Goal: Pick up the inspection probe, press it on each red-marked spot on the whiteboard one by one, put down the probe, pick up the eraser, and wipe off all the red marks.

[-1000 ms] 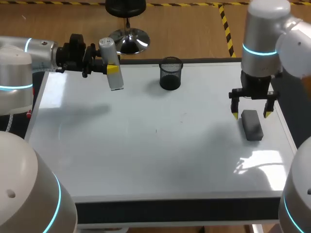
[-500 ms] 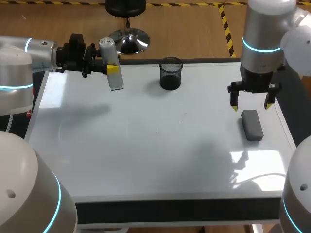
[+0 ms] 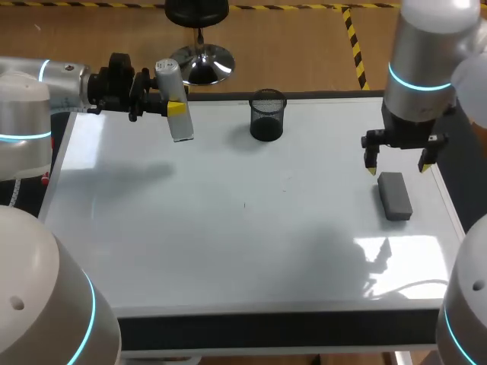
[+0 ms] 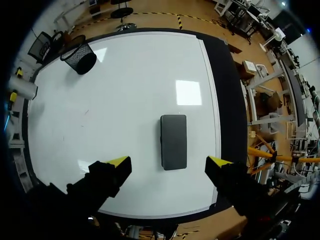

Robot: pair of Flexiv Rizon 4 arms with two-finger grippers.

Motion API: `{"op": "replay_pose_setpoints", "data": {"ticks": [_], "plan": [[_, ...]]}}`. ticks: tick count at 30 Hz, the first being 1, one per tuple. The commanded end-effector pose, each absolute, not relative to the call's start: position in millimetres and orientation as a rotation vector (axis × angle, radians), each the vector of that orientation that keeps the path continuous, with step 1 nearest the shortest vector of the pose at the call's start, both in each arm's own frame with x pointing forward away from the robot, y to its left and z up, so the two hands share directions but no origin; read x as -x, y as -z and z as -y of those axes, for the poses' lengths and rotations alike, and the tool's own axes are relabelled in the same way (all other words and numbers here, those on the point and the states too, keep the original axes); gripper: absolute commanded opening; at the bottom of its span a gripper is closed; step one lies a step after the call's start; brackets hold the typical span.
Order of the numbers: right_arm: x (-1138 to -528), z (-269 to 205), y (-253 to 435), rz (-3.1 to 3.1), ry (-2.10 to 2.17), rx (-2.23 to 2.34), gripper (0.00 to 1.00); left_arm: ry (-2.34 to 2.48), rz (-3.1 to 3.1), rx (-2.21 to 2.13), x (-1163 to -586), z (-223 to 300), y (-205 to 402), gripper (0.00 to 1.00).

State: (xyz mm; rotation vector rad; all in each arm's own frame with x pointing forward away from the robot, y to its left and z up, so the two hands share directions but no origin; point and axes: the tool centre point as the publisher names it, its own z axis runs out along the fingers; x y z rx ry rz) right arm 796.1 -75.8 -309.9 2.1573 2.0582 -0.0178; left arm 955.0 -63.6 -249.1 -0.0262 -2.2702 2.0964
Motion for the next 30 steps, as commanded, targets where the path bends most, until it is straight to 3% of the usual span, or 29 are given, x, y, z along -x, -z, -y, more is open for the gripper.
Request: {"op": "replay_pose_setpoints", "data": {"ticks": [1, 30], "plan": [[-795, 77, 309, -2.059, 0.015, -2.156, 1.00, -2.097, 2.273, 0.025, -955, 64, 248, 0.00], [-795, 77, 309, -2.059, 0.015, -2.156, 1.00, -2.055, 2.293, 0.009, -952, 94, 242, 0.00]]}}
